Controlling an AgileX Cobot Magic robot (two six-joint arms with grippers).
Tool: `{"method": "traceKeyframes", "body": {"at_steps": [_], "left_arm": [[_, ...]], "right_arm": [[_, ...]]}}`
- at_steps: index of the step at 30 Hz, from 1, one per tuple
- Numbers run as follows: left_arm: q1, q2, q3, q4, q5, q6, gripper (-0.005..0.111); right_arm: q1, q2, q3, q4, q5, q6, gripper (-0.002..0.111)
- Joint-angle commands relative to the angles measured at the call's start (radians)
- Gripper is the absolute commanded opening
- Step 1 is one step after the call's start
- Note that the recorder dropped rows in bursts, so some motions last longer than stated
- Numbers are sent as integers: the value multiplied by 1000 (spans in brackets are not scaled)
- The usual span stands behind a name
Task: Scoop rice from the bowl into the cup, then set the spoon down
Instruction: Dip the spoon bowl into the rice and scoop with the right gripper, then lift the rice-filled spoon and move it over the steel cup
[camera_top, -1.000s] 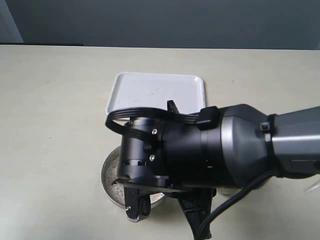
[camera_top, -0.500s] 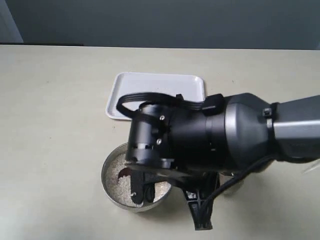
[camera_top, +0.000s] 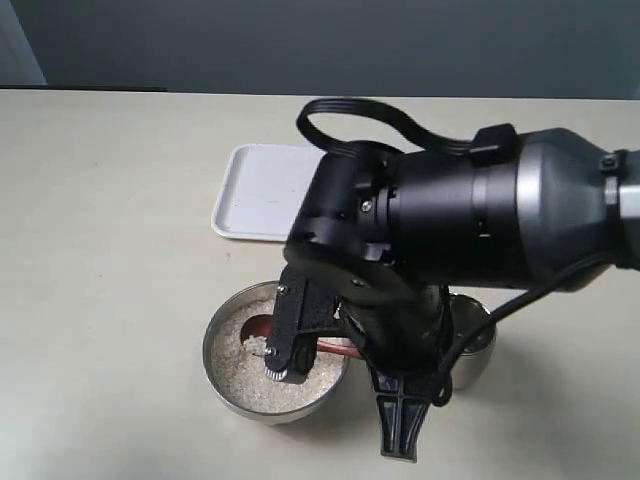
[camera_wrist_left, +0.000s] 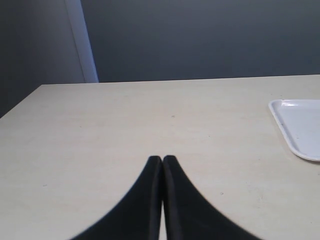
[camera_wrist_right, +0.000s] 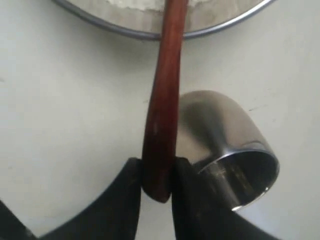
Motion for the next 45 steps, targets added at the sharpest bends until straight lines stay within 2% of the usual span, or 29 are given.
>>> {"method": "traceKeyframes", "body": {"at_steps": [1,15,17,23,34,39,45], "left_arm": [[-7,-4,-2,4,-11,-3,1],[-7,-4,-2,4,-11,-3,1],[-7,-4,-2,4,-11,-3,1],[-27,-4,-2,4,-11,-3,1],[-27,-4,-2,4,-11,-3,1],[-27,-4,-2,4,-11,-3,1],[-29,-4,-2,4,-11,-3,1]], "right_arm": [[-5,-44,-6,62,-2,2,1],[-5,-91,-6,82,-2,2,1],[-22,-99,-6,93,-2,2,1],[-156,-118,-6,143,-2,2,1],[-160,-170,-6,306,-2,2,1],[-160,-189,5,312,-2,13,1],[-169,-231,98,318,-2,39,1]]}}
